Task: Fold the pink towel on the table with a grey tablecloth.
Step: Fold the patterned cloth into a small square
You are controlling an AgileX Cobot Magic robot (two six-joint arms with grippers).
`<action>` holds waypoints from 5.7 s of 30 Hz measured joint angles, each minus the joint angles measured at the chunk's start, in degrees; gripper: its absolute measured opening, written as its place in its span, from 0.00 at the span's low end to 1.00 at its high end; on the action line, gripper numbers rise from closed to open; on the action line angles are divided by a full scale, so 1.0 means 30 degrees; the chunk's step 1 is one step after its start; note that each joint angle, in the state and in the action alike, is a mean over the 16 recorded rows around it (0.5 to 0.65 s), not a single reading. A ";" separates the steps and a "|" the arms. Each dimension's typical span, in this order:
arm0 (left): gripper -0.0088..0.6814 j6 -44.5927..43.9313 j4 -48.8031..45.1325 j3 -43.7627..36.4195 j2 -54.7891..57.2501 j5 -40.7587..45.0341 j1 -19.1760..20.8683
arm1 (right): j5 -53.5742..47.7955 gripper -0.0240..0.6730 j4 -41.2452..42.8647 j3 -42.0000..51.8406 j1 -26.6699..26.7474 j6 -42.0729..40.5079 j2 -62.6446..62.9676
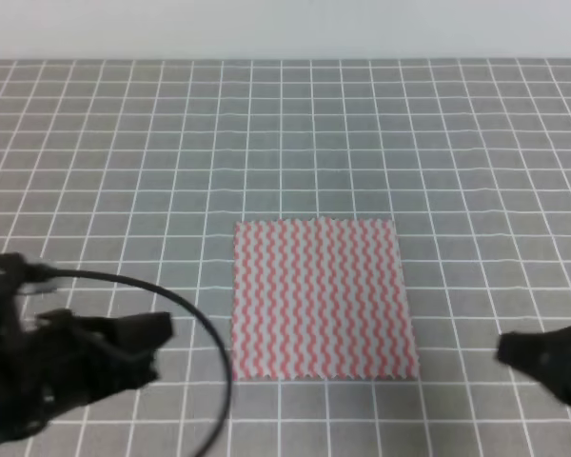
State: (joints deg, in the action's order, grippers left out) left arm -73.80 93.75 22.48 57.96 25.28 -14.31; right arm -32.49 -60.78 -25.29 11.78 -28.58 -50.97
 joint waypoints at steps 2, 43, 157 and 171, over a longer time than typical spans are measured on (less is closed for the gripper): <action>0.01 -0.0773 0.0684 0.0214 0.0782 -0.0300 -0.0875 | 0.0661 0.01 -0.0372 -0.0134 0.1086 -0.0115 -0.0655; 0.01 -0.3869 0.2118 0.2161 0.5101 -0.0390 -0.4143 | 0.6572 0.45 0.0118 -0.3245 0.6355 0.1495 -1.2221; 0.01 -0.5335 0.1285 0.2174 0.5098 0.0200 -0.4138 | 0.7494 0.13 0.1539 -0.4386 0.6346 0.1429 -1.3416; 0.01 -0.5329 0.1232 0.2158 0.5051 0.0571 -0.4143 | 0.7609 0.38 0.1521 -0.4421 0.6350 0.1429 -1.4171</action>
State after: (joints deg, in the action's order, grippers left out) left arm -89.78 97.45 28.95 73.11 26.99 -26.74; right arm -9.67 -56.22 -38.55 30.82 -24.29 -93.48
